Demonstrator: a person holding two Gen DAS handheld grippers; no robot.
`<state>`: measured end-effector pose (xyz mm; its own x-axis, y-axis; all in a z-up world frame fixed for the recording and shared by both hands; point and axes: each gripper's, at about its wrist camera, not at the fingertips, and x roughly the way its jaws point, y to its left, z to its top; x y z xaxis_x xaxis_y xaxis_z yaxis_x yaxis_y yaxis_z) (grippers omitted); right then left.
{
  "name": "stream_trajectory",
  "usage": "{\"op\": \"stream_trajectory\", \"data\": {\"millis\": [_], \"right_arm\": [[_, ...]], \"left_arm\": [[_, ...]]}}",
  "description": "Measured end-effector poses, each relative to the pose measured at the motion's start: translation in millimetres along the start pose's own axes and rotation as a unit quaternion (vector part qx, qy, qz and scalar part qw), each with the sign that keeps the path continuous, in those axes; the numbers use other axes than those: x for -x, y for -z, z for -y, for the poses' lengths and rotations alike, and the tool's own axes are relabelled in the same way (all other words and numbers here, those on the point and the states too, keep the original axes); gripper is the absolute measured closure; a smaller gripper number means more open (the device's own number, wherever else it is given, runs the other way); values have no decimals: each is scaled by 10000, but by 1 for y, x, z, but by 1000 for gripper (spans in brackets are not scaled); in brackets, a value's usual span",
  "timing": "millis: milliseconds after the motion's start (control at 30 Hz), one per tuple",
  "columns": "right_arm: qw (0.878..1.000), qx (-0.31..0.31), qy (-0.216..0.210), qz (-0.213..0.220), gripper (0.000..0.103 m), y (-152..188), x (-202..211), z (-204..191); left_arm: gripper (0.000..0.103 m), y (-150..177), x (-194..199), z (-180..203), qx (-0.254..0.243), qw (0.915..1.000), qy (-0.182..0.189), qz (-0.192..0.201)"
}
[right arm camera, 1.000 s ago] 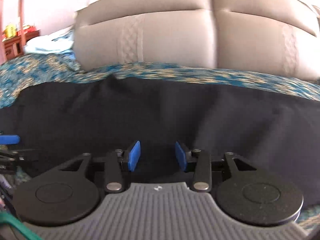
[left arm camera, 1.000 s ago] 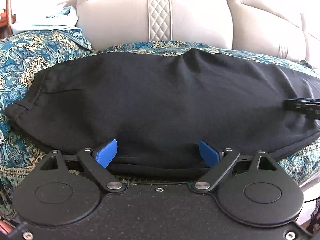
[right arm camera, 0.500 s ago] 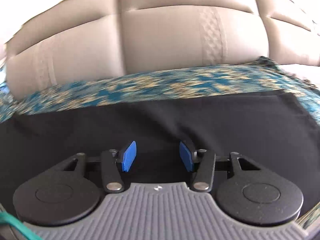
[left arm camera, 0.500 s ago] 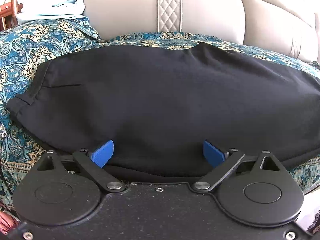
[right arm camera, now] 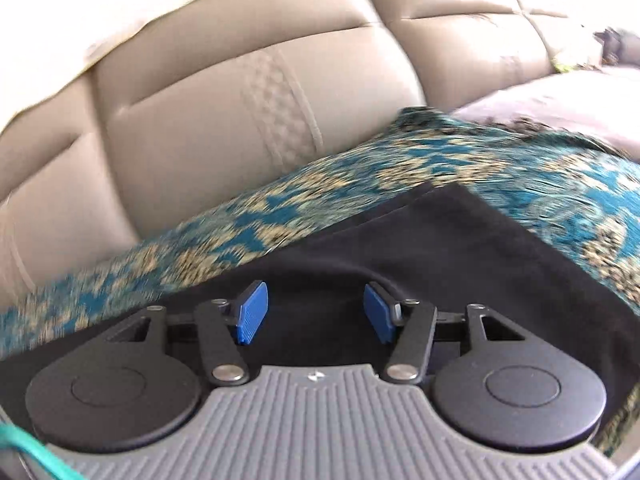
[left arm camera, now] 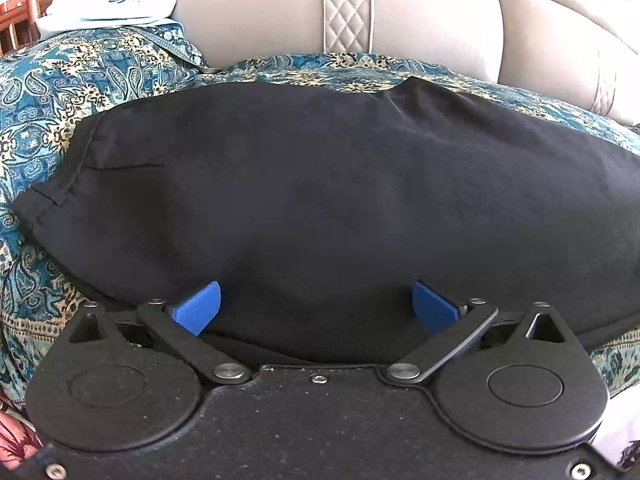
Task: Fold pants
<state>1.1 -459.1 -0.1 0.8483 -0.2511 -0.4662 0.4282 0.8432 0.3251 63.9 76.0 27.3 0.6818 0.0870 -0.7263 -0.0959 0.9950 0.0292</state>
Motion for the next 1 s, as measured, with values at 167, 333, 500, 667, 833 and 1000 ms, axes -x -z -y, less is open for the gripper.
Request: {"op": "stream_trajectory", "data": {"millis": [167,333,500,667,833,1000], "right_arm": [[9951,-764,373,499,27,-13,30,27],[9699,-2244,679,664,27,-11,69,90],[9520,-2943,744,386,27,4,96,140],[9573,-2786,751,-162,26,14,88,159],[9653,-2575,360,-241,26,14,82,152],[9826,-1776,427,-336,29,5,68,121]], "left_arm": [[2,-4,2,2,-9,10000,-33,-55],[14,-14,7,-5,90,9999,-75,20],[20,-24,6,-19,226,9996,-170,84],[24,-27,0,-26,176,9993,-331,20],[24,-26,-1,-27,149,9991,-393,23],[24,-23,-1,-27,189,9990,-408,38]]}}
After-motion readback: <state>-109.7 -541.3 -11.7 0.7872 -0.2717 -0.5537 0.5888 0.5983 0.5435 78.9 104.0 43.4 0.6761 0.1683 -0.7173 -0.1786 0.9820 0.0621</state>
